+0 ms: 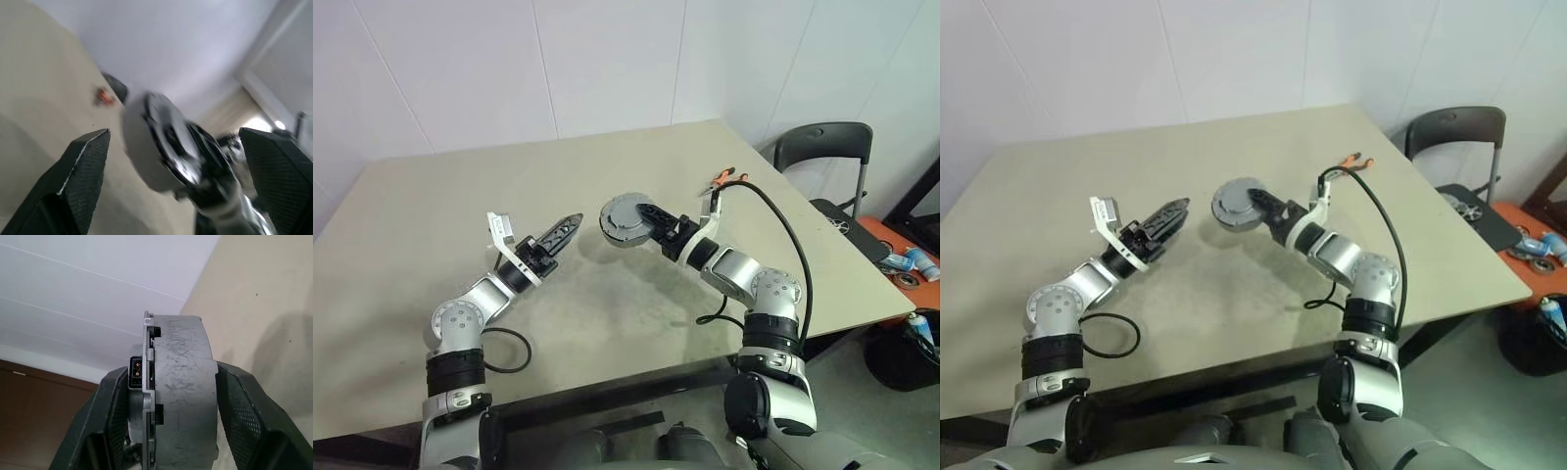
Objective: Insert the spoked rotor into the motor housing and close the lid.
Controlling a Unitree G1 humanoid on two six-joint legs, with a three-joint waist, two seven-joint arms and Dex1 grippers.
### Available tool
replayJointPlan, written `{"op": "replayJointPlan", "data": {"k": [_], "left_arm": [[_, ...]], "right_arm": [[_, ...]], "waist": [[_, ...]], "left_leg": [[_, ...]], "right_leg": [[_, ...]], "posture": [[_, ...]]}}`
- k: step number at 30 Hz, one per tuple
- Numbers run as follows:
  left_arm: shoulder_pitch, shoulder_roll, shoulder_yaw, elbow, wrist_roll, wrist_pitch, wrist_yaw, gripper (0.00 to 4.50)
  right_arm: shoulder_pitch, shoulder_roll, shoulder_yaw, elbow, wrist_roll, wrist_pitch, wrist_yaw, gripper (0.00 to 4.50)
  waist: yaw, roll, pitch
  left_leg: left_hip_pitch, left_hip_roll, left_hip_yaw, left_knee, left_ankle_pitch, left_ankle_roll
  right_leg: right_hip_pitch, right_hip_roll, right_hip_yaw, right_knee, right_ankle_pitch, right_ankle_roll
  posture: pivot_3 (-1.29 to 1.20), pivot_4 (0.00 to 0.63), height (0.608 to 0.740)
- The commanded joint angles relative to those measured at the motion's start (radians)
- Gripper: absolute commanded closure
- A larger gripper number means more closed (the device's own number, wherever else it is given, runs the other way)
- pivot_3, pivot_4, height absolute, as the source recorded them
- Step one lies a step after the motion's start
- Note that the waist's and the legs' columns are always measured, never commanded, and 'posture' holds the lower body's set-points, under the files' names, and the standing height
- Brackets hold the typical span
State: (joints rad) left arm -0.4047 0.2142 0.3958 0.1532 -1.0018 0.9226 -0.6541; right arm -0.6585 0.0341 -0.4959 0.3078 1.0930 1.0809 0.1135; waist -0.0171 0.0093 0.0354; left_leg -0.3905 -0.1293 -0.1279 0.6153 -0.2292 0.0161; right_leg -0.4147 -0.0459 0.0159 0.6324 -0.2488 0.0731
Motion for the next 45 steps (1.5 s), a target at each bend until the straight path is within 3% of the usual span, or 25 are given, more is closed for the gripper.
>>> {"op": "replayJointPlan", "data": {"k": [1,25,36,38,43,45], "left_arm": [[-0.004,0.006,-0.024,-0.051,-0.050,0.049,-0.019,0.03],[-0.165,-0.150,-0.025,0.200,-0.007,-0.072,0.039,0.03],[-0.163,-0.160,-0.066,0.169,-0.014,-0.020,0.033,0.03],[-0.161,-0.157,-0.065,0.169,-0.010,-0.022,0.046,0.41],[-0.161,-0.158,-0.054,0.177,0.002,-0.042,0.077,0.41],[-0.165,-0.158,-0.041,0.182,-0.009,-0.044,0.083,0.78]], "right_arm": [[-0.028,0.016,0.012,-0.066,0.049,-0.012,0.015,2.15],[-0.036,0.018,0.054,-0.072,0.068,0.006,0.013,2.15],[-0.034,0.017,0.055,-0.068,0.071,0.002,0.005,2.15],[-0.034,0.019,0.054,-0.067,0.073,0.000,0.003,2.15],[-0.035,0.019,0.054,-0.061,0.073,-0.004,0.001,2.15],[-0.036,0.021,0.055,-0.060,0.073,-0.004,-0.002,2.15]], "waist": [[0.000,0.000,0.000],[0.001,0.000,0.000],[0.001,0.000,0.000],[0.001,0.000,0.000],[0.001,0.000,0.000],[0.002,0.000,0.000]], "left_leg": [[0.000,0.000,0.000,0.000,0.000,0.000],[0.000,0.000,0.001,0.002,0.001,-0.001],[0.000,0.000,0.001,0.003,0.001,-0.001],[0.000,0.000,0.001,0.004,0.001,-0.001],[0.000,0.000,0.001,0.006,0.000,-0.001],[0.000,0.000,0.001,0.007,0.000,0.000]], "right_leg": [[0.000,0.000,0.000,0.000,0.000,0.000],[0.000,0.000,0.000,0.002,0.001,-0.001],[0.000,0.000,0.000,0.003,0.001,-0.001],[0.000,0.000,0.000,0.004,0.001,-0.001],[0.000,0.000,0.000,0.006,0.001,-0.001],[0.000,0.000,0.000,0.007,0.001,-0.001]], "posture": [[0.00,0.000,0.740],[0.00,0.000,0.740],[0.00,0.000,0.740],[0.00,0.000,0.740],[0.00,0.000,0.740],[0.00,0.000,0.740]]}}
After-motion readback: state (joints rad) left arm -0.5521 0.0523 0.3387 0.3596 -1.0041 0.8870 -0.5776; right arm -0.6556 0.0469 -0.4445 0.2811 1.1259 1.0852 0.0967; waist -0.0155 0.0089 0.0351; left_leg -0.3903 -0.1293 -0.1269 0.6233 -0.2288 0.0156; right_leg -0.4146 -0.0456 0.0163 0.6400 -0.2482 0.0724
